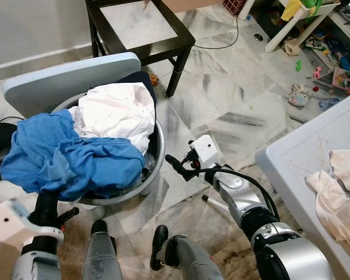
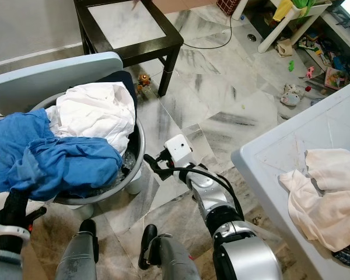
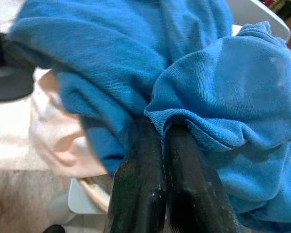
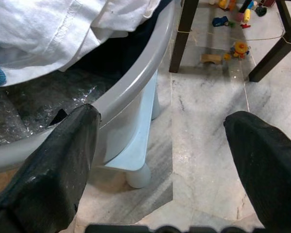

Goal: Hang hanger

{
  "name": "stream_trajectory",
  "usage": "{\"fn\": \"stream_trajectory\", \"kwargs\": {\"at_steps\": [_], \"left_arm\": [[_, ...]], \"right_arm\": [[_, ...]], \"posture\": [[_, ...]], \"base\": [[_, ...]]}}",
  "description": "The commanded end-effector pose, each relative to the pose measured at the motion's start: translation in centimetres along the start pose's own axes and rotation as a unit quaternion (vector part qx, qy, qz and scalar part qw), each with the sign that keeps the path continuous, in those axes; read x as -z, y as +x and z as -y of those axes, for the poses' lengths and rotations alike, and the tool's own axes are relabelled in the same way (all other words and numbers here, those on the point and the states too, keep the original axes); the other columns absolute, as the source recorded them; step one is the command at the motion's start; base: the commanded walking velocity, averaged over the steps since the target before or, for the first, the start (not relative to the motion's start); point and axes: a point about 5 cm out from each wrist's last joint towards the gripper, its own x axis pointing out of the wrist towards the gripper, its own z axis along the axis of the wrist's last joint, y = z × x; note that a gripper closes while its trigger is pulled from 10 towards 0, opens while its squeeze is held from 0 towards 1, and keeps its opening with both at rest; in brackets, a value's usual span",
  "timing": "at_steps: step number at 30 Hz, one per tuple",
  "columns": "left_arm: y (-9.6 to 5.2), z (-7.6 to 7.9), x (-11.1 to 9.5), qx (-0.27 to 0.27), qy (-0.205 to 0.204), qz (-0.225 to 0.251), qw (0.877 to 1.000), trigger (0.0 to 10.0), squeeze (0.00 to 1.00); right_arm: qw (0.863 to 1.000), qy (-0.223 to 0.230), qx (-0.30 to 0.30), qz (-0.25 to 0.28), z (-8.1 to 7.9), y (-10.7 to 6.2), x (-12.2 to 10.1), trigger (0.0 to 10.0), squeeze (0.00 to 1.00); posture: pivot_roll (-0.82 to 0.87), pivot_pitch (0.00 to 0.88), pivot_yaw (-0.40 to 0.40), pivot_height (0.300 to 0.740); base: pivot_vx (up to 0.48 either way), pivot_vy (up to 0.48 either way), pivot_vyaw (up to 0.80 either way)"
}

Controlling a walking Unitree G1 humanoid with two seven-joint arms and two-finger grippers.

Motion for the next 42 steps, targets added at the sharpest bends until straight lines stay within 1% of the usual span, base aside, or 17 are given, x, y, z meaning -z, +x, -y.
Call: {"fn": "stream_trajectory", "kwargs": {"at_steps": [1,4,5,6,7,9,10,16,20,22,26,27,28,29,30,38,42], "left_arm": [[-0.4,0.3,0.6,0.001,0.009,-0.012,1.0,10.0,0.0],[-0.1,1.3,-0.2,0.025,0.085,0.015,0.996,10.0,0.0],[0.1,1.8,-0.8,0.029,0.14,0.04,0.989,10.0,0.0],[0.1,1.9,-1.0,0.028,0.157,0.048,0.986,10.0,0.0],[0.1,2.1,-1.1,0.024,0.177,0.051,0.983,10.0,0.77],[0.1,2.2,-1.1,0.023,0.184,0.049,0.981,10.0,0.77],[0.0,2.1,-1.1,0.017,0.196,0.055,0.979,10.0,1.0],[-0.9,0.7,-0.8,-0.047,0.279,0.052,0.958,10.0,1.0],[-1.0,-0.1,-0.7,-0.077,0.298,0.047,0.95,10.0,1.0],[-1.1,-1.2,-0.8,-0.114,0.328,0.042,0.937,10.0,1.0],[-0.8,-1.1,-1.3,-0.108,0.373,0.055,0.92,10.0,1.0],[-0.5,-0.5,-1.4,-0.083,0.394,0.06,0.913,10.0,0.9],[-0.3,0.0,-1.4,-0.065,0.411,0.065,0.907,10.0,0.64],[-0.3,0.0,-1.4,-0.065,0.411,0.065,0.907,10.0,0.64],[-0.3,0.1,-1.3,-0.066,0.43,0.064,0.898,10.0,0.0],[-0.8,-1.8,-0.7,-0.132,0.417,0.028,0.899,10.0,0.0],[-0.4,-1.7,-1.0,-0.124,0.451,0.031,0.883,10.0,0.0]], "right_arm": [[1.0,0.007,0.006,-0.028,0.3,-0.9,1.7,10.0,0.0],[1.0,0.006,0.008,-0.028,0.5,-1.0,1.7,10.0,0.0],[1.0,0.006,0.009,-0.029,0.6,-1.1,1.8,10.0,0.0],[1.0,0.006,0.009,-0.029,0.6,-1.1,1.8,10.0,0.0],[1.0,0.006,0.009,-0.029,0.6,-1.1,1.8,10.0,0.0],[1.0,0.006,0.009,-0.029,0.6,-1.1,1.8,10.0,0.0],[1.0,0.006,0.009,-0.029,0.5,-1.1,1.8,10.0,0.0],[0.999,0.007,0.008,-0.03,0.4,-1.0,1.9,10.0,0.0],[0.999,0.008,0.008,-0.031,0.4,-1.0,1.9,10.0,0.0],[0.999,0.008,0.01,-0.032,0.4,-1.1,2.0,10.0,0.0],[0.999,0.008,0.011,-0.032,0.4,-1.1,1.9,10.0,0.0],[0.999,0.008,0.011,-0.032,0.4,-1.1,1.9,10.0,0.0],[0.999,0.008,0.012,-0.032,0.4,-1.1,1.9,10.0,0.0],[0.999,0.008,0.012,-0.032,0.4,-1.1,1.9,10.0,0.0],[0.999,0.007,0.012,-0.032,0.5,-1.1,1.9,10.0,0.0],[0.999,0.006,0.016,-0.033,0.7,-1.2,2.0,10.0,0.0],[0.999,0.006,0.015,-0.034,0.7,-1.2,2.0,10.0,0.0]], "posture": [[0.44,0.37,-0.275,0.74],[0.44,0.37,-0.276,0.74],[0.44,0.372,-0.276,0.74],[0.44,0.372,-0.276,0.74],[0.44,0.372,-0.276,0.74],[0.44,0.373,-0.276,0.74],[0.44,0.373,-0.274,0.74],[0.44,0.377,-0.272,0.74],[0.44,0.378,-0.27,0.74],[0.44,0.378,-0.27,0.74],[0.44,0.377,-0.268,0.74],[0.44,0.374,-0.268,0.74],[0.44,0.374,-0.268,0.74],[0.44,0.374,-0.268,0.74],[0.44,0.371,-0.266,0.74],[0.43,0.37,-0.266,0.74],[0.43,0.37,-0.266,0.74]], "base": [[0.0,0.0,0.0],[0.0,0.0,0.0],[0.0,0.0,0.0],[0.0,0.0,0.0],[0.0,0.0,0.0],[0.0,0.0,0.0],[0.0,0.0,0.0],[0.0,0.0,0.0],[0.0,0.0,0.0],[0.0,0.0,0.0],[0.0,0.0,0.0],[0.0,0.0,0.0],[0.0,0.0,0.0],[0.0,0.0,0.0],[0.0,0.0,0.0],[0.0,0.0,0.0],[0.0,0.0,0.0]]}}
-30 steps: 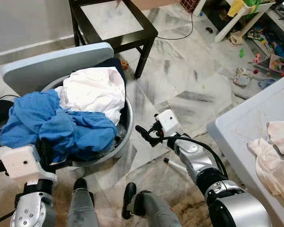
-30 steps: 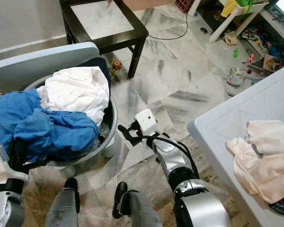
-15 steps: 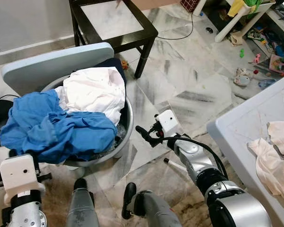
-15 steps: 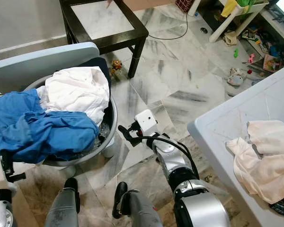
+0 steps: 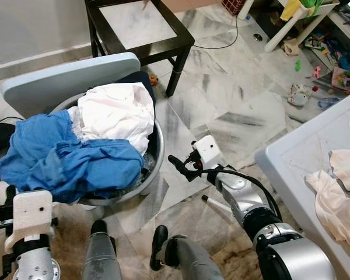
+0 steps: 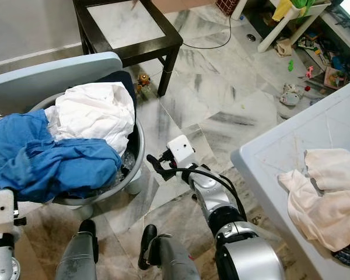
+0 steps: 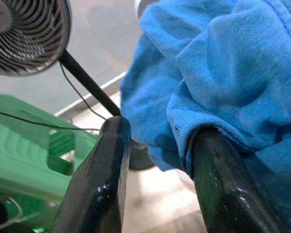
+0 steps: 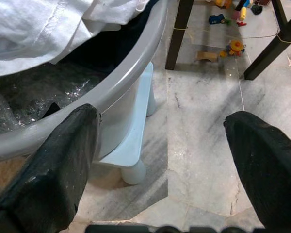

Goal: Hang hanger

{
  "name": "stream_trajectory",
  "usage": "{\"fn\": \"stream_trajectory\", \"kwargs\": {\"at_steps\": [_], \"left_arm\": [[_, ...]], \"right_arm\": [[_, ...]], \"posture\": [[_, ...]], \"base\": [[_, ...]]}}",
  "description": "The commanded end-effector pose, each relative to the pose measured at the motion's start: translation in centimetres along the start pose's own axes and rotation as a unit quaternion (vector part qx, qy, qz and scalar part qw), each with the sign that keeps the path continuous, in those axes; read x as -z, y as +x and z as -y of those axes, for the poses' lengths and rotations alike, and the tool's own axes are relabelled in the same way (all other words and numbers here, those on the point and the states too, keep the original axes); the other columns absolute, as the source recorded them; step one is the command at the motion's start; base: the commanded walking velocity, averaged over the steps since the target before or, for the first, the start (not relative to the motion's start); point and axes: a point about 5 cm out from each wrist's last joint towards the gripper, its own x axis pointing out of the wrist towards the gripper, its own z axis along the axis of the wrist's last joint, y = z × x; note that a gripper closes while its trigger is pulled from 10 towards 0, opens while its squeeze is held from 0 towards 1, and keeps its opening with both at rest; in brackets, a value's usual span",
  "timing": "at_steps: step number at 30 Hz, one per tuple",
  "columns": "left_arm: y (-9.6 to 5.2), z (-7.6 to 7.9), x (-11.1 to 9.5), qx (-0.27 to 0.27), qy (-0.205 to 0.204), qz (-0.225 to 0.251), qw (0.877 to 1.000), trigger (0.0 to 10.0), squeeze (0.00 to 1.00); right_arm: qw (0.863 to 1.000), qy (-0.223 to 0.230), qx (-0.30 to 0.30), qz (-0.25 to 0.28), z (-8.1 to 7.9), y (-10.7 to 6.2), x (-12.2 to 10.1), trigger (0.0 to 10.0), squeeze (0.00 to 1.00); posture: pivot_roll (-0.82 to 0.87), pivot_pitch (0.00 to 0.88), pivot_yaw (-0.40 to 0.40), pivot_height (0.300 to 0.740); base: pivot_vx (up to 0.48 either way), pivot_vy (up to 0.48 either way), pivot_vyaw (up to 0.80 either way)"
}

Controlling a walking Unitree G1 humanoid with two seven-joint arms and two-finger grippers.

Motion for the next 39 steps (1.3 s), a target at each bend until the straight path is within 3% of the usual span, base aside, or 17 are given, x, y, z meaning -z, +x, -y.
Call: {"fn": "stream_trajectory", "kwargs": {"at_steps": [1,6,10,11,15,20,21,22,23,24,26,30,31,36,39], "left_arm": [[-0.5,0.4,0.5,0.012,0.014,-0.016,1.0,10.0,0.0],[-1.0,2.4,-0.3,0.078,-0.058,0.005,0.995,10.0,0.0],[-1.2,2.8,-0.9,0.094,-0.052,0.034,0.994,10.0,0.0],[-1.3,2.8,-0.7,0.092,-0.048,0.031,0.994,10.0,1.0],[-1.5,2.6,0.2,0.086,-0.051,0.014,0.995,10.0,1.0],[-1.6,2.8,-0.9,0.097,-0.08,0.055,0.991,10.0,1.0],[-1.7,3.4,-1.7,0.125,-0.103,0.077,0.984,10.0,0.79],[-2.0,4.1,-2.7,0.161,-0.134,0.1,0.973,10.0,0.15],[-2.1,4.3,-2.9,0.169,-0.141,0.103,0.97,10.0,0.15],[-2.0,4.2,-2.8,0.158,-0.132,0.102,0.973,10.0,0.0],[-1.5,3.2,-2.2,0.111,-0.106,0.095,0.984,10.0,0.0],[-1.2,2.3,-1.6,0.081,-0.094,0.085,0.989,10.0,0.0],[-1.0,1.6,-1.0,0.053,-0.092,0.069,0.992,10.0,0.0],[-0.6,0.2,-0.3,0.002,-0.089,0.045,0.995,10.0,0.0],[-0.4,0.0,-0.2,-0.001,-0.094,0.042,0.995,10.0,0.0]], "right_arm": [[1.0,0.011,0.008,-0.028,0.2,-0.9,1.8,10.0,0.0],[1.0,0.009,0.006,-0.027,0.1,-0.8,1.7,10.0,0.0],[1.0,0.008,0.006,-0.026,0.1,-0.8,1.7,10.0,0.0],[1.0,0.009,0.006,-0.026,0.1,-0.8,1.7,10.0,0.0],[1.0,0.009,0.007,-0.027,0.2,-0.9,1.7,10.0,0.0],[1.0,0.008,0.008,-0.028,0.2,-0.9,1.8,10.0,0.0],[1.0,0.008,0.008,-0.028,0.3,-0.9,1.8,10.0,0.0],[1.0,0.007,0.008,-0.028,0.3,-0.9,1.8,10.0,0.0],[1.0,0.007,0.008,-0.027,0.3,-0.9,1.8,10.0,0.0],[1.0,0.007,0.008,-0.027,0.3,-0.9,1.8,10.0,0.0],[1.0,0.007,0.009,-0.027,0.3,-0.9,1.8,10.0,0.0],[1.0,0.008,0.01,-0.029,0.3,-1.0,1.9,10.0,0.0],[0.999,0.008,0.009,-0.03,0.3,-1.0,2.0,10.0,0.0],[0.999,0.007,0.008,-0.033,0.3,-1.1,2.0,10.0,0.0],[0.999,0.007,0.006,-0.034,0.2,-1.0,2.0,10.0,0.0]], "posture": [[0.43,0.37,-0.266,0.74],[0.43,0.367,-0.267,0.74],[0.43,0.368,-0.267,0.74],[0.43,0.368,-0.268,0.74],[0.43,0.369,-0.268,0.74],[0.42,0.371,-0.27,0.74],[0.42,0.372,-0.27,0.74],[0.42,0.371,-0.27,0.74],[0.42,0.371,-0.27,0.74],[0.42,0.37,-0.269,0.74],[0.42,0.37,-0.267,0.74],[0.42,0.371,-0.268,0.74],[0.42,0.372,-0.269,0.74],[0.43,0.376,-0.274,0.74],[0.43,0.376,-0.276,0.74]], "base": [[0.0,0.0,0.0],[0.0,0.0,0.0],[0.0,0.0,0.0],[0.0,0.0,0.0],[0.0,0.0,0.0],[0.0,0.0,0.0],[0.0,0.0,0.0],[0.0,0.0,0.0],[0.0,0.0,0.0],[0.0,0.0,0.0],[0.0,0.0,0.0],[0.0,0.0,0.0],[0.0,0.0,0.0],[0.0,0.0,0.0],[0.0,0.0,0.0]]}}
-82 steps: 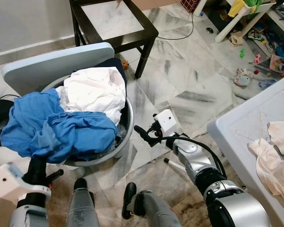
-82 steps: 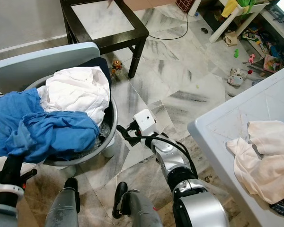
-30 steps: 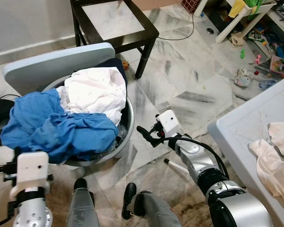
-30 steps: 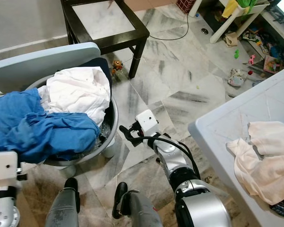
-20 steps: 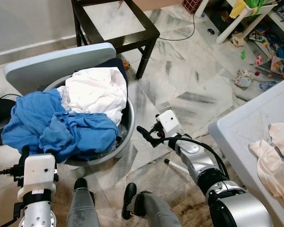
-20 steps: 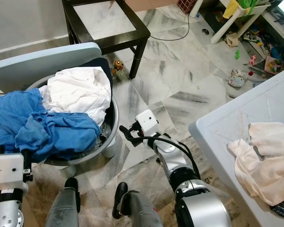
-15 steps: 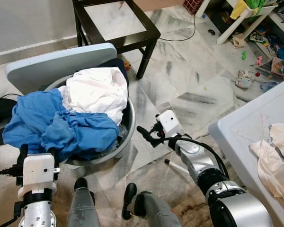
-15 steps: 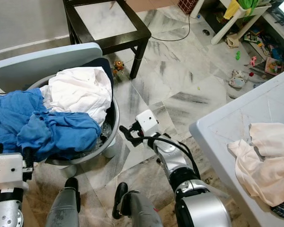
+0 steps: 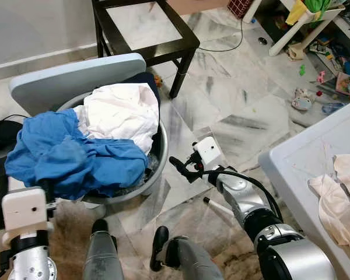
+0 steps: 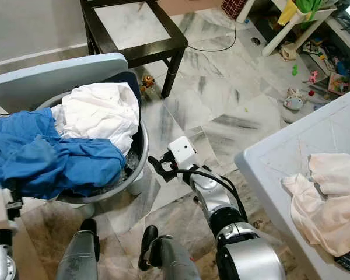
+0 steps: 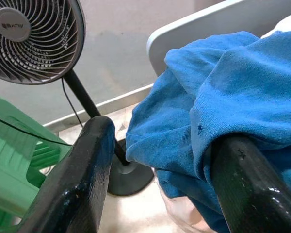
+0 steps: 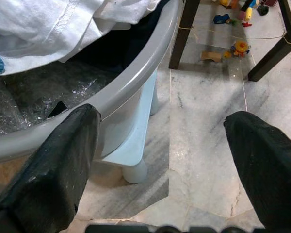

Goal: Hang hanger

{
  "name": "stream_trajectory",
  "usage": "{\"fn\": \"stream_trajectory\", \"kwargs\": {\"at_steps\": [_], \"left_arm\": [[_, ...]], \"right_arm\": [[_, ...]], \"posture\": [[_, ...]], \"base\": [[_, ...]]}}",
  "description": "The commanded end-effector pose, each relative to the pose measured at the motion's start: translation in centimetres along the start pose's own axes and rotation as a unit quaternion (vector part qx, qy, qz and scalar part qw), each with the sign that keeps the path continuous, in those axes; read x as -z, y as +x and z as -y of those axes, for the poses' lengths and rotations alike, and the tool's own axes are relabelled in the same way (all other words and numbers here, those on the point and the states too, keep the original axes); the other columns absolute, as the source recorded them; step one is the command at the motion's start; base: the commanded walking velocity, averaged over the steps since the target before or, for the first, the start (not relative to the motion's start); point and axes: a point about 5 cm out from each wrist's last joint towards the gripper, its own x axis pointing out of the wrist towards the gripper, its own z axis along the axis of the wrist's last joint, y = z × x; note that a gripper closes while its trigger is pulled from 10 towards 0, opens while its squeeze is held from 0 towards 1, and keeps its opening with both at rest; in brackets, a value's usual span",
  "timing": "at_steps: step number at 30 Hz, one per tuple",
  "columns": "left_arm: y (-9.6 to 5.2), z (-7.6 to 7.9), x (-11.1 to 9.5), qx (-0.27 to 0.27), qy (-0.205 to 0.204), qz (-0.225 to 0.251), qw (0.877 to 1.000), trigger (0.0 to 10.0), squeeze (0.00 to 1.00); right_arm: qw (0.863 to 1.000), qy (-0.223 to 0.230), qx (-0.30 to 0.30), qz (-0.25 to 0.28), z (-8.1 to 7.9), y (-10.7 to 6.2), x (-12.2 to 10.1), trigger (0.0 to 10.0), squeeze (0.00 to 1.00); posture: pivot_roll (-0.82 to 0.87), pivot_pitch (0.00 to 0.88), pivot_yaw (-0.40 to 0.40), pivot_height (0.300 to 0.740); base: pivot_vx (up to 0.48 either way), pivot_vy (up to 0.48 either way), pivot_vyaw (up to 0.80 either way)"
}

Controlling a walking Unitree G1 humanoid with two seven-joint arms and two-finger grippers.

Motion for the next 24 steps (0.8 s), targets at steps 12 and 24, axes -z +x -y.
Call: {"fn": "stream_trajectory", "kwargs": {"at_steps": [12,24], "left_arm": [[0.5,2.2,0.3,0.04,-0.035,-0.089,0.995,10.0,0.0],[0.0,4.9,-1.8,0.143,-0.067,-0.072,0.985,10.0,0.0]], "right_arm": [[0.999,0.006,0.005,-0.032,0.3,-1.0,1.9,10.0,0.0],[0.999,0.006,-0.008,-0.052,-0.1,-1.3,2.8,10.0,0.0]], "posture": [[0.42,0.377,-0.281,0.74],[0.46,0.339,-0.305,0.74]], "base": [[0.0,0.0,0.0],[0.0,0.0,0.0]]}}
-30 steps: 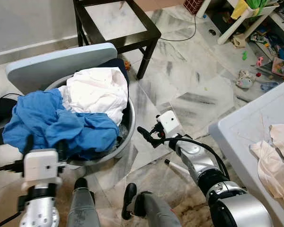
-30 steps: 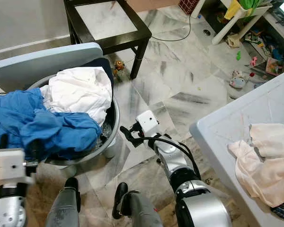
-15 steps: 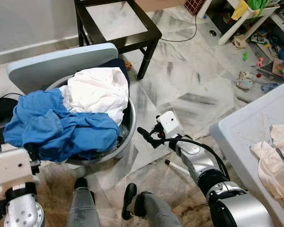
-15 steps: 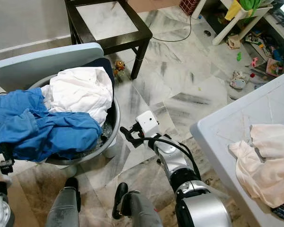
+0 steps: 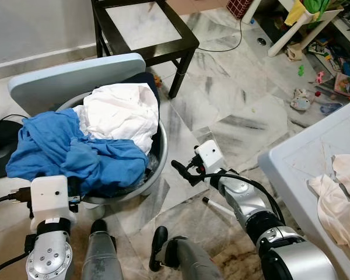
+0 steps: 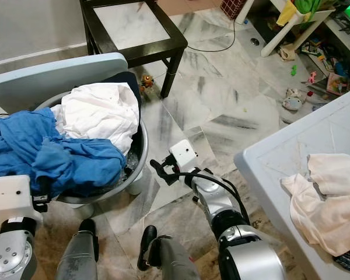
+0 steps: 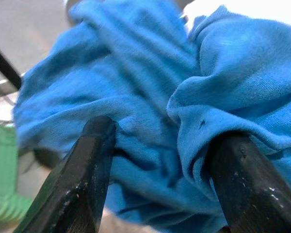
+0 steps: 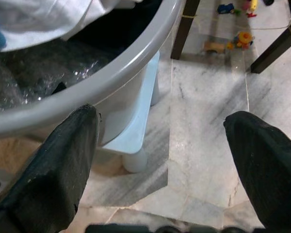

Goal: Hang hanger

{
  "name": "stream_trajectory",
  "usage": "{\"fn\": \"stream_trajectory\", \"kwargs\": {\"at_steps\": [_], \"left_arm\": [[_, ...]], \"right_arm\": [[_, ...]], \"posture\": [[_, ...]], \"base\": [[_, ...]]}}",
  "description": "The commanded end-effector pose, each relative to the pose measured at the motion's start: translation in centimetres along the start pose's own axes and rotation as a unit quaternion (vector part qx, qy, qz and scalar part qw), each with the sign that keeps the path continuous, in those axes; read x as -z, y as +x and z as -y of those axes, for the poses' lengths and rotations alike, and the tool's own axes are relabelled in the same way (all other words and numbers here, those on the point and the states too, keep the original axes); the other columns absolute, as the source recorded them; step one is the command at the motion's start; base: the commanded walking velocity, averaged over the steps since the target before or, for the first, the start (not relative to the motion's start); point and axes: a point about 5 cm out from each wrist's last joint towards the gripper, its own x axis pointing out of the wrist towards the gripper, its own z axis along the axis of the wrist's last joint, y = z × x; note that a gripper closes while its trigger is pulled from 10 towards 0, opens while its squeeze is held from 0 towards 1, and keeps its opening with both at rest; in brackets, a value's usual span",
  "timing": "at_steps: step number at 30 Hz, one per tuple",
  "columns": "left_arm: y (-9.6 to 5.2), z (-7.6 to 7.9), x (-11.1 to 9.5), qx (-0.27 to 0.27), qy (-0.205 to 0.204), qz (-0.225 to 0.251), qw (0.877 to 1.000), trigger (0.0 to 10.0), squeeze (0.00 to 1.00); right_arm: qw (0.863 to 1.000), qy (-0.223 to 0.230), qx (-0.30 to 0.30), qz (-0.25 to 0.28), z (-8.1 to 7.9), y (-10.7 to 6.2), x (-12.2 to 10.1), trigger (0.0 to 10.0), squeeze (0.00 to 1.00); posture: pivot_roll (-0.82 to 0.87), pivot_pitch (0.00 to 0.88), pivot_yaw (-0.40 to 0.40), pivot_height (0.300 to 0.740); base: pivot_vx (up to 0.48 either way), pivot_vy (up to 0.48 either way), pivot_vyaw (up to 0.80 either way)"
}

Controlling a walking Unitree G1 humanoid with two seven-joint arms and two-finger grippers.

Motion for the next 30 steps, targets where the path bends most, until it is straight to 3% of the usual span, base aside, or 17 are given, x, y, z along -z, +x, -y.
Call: {"fn": "stream_trajectory", "kwargs": {"at_steps": [1,5,6,10,17,21,22,23,24,26,30], "left_arm": [[-0.5,0.7,-0.4,0.019,-0.002,0.005,1.0,10.0,0.0],[-0.7,0.2,-0.9,-0.009,0.008,0.018,1.0,10.0,0.0],[-0.9,-0.5,-1.1,-0.045,0.03,0.031,0.998,10.0,0.0],[-1.4,-2.6,-1.4,-0.122,0.033,0.036,0.991,10.0,0.0],[-2.0,-6.2,-1.7,-0.212,0.063,0.049,0.974,10.0,0.0],[-1.6,-7.8,-1.4,-0.253,0.037,0.037,0.966,10.0,0.0],[-0.8,-8.2,-1.5,-0.257,-0.008,0.041,0.966,10.0,0.0],[-0.5,-8.2,-1.7,-0.252,-0.027,0.045,0.966,10.0,0.0],[0.3,-7.4,-1.9,-0.22,-0.069,0.05,0.972,10.0,0.0],[1.0,-6.0,-1.8,-0.176,-0.108,0.04,0.978,10.0,0.0],[1.4,-4.7,-1.4,-0.152,-0.079,0.018,0.985,10.0,0.0]], "right_arm": [[0.999,0.01,-0.003,-0.035,-0.1,-0.7,1.8,10.0,0.0],[0.999,0.008,-0.009,-0.041,-0.3,-0.7,1.9,10.0,0.0],[0.999,0.008,-0.012,-0.044,-0.4,-0.7,2.1,10.0,0.0],[0.999,0.008,-0.017,-0.048,-0.7,-0.6,2.3,10.0,0.0],[0.999,0.013,-0.006,-0.046,-0.6,-0.8,2.4,10.0,0.0],[0.999,0.014,-0.007,-0.047,-0.7,-0.9,2.7,10.0,0.0],[0.999,0.012,-0.009,-0.047,-0.9,-0.9,2.7,10.0,0.0],[0.999,0.012,-0.01,-0.047,-0.9,-0.9,2.8,10.0,0.0],[0.999,0.005,-0.014,-0.046,-1.0,-0.8,2.7,10.0,0.0],[0.999,-0.001,-0.017,-0.044,-1.1,-0.8,2.6,10.0,0.0],[0.999,-0.002,-0.015,-0.041,-1.0,-0.7,2.4,10.0,0.0]], "posture": [[0.46,0.335,-0.307,0.74],[0.47,0.32,-0.313,0.74],[0.47,0.316,-0.315,0.74],[0.48,0.31,-0.321,0.74],[0.49,0.327,-0.318,0.74],[0.48,0.33,-0.315,0.74],[0.47,0.336,-0.308,0.74],[0.47,0.336,-0.308,0.74],[0.46,0.337,-0.307,0.74],[0.46,0.337,-0.307,0.74],[0.44,0.34,-0.307,0.74]], "base": [[0.0,0.0,0.0],[0.0,0.0,0.0],[0.0,0.0,0.0],[0.0,0.0,0.0],[0.0,0.0,0.0],[0.0,0.0,0.0],[0.0,0.0,0.0],[0.0,0.0,0.0],[0.0,0.0,0.0],[0.0,0.0,0.0],[0.0,0.0,0.0]]}}
